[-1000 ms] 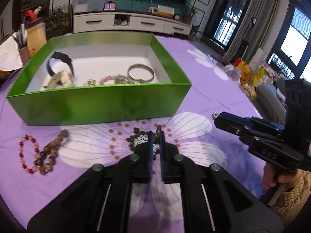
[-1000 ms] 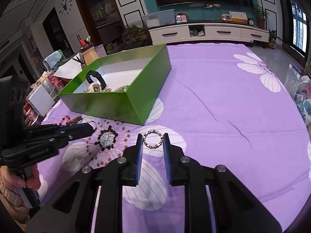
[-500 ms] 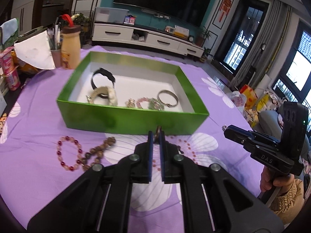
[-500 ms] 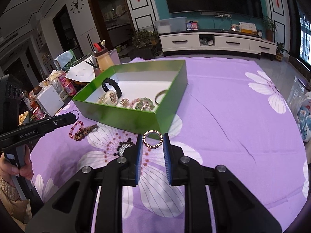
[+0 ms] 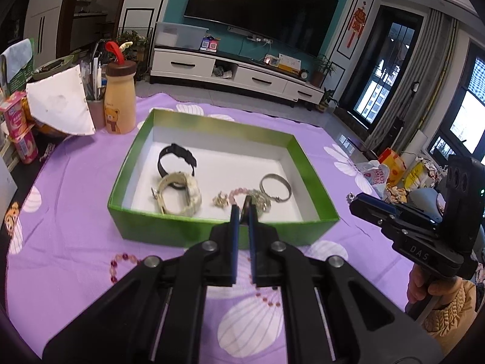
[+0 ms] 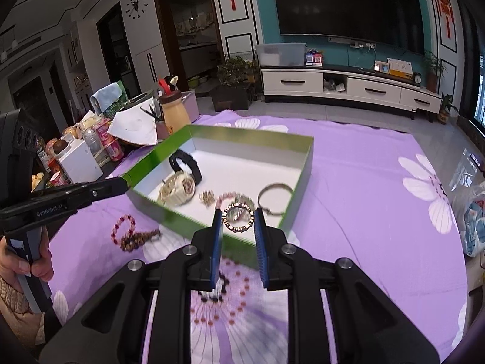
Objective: Organize jewelry
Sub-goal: 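Drop both rings into the box, beaded ring from the left tool, gold ring from the right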
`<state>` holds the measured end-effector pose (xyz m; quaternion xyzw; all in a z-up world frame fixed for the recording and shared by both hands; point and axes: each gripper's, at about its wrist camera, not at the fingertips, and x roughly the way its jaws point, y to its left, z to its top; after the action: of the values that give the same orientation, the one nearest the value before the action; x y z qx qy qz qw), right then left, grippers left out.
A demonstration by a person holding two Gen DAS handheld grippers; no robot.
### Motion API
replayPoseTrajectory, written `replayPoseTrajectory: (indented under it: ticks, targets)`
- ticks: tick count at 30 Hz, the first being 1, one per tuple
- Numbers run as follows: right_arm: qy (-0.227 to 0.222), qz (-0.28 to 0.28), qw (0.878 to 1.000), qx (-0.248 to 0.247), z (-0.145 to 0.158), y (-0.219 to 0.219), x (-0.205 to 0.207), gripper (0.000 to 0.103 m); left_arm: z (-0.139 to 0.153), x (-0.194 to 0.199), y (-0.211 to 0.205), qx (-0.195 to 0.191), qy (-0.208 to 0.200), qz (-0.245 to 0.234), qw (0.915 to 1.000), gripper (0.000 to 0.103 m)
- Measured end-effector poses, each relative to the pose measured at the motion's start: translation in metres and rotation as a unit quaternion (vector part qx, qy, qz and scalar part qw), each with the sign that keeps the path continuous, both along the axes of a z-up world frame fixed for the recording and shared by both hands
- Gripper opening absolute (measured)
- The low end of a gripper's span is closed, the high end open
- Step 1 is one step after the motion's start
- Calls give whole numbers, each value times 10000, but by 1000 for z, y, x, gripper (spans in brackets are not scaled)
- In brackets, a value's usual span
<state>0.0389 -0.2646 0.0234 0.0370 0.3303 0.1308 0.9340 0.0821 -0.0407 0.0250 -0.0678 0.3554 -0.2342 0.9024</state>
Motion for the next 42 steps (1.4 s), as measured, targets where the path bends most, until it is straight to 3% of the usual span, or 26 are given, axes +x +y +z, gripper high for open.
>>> replayPoseTrajectory:
  ticks: [15,35,42]
  targets:
    - [153,-94,9998,78,3,6,64,20,7,62,-29,226,43,-63,9997,5]
    - [400,-122,9991,38,-12,11,111,20,-16,111,-47,367,344,-20,9987,5]
    - [706,-171,9970,257,-19,8,130,20,-28,131,-53,382,602,-24,9975,5]
